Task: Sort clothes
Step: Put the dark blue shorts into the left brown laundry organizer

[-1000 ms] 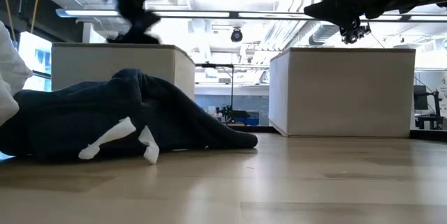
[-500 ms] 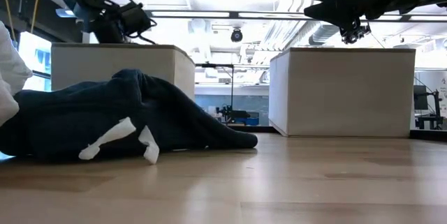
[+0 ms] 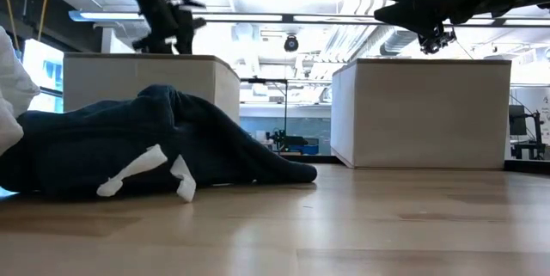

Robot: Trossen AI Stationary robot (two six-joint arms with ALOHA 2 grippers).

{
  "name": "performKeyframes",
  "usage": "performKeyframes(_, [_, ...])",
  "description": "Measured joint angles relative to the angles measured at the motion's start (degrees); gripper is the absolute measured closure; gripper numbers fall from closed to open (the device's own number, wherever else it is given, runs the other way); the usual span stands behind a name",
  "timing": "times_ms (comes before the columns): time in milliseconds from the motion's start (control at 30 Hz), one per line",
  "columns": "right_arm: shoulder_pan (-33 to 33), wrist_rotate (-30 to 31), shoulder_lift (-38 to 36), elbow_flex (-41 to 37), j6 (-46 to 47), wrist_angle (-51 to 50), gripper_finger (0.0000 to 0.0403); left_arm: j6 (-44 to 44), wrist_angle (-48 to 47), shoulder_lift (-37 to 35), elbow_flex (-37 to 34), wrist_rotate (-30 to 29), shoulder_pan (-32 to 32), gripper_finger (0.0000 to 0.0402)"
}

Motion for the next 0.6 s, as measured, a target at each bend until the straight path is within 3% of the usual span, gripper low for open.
performKeyframes(100, [0.0,0.0,0.0,0.0,0.4,-0.4,0.0206,-1.3,-5.4,-0.2,5.7,-1.3,-2.0,0.0213])
performKeyframes(233, [0.0,0.0,0.0,0.0,1.2,-1.4,0.0206,-1.4,-3.5,-1.4,7.3,-4.8,-9.9,0.0221])
performKeyframes(600, [0.0,0.0,0.0,0.0,1.3,-2.1,0.0206,5.6,6.8,3.7,7.3,-13.8,-48.9,0.0243])
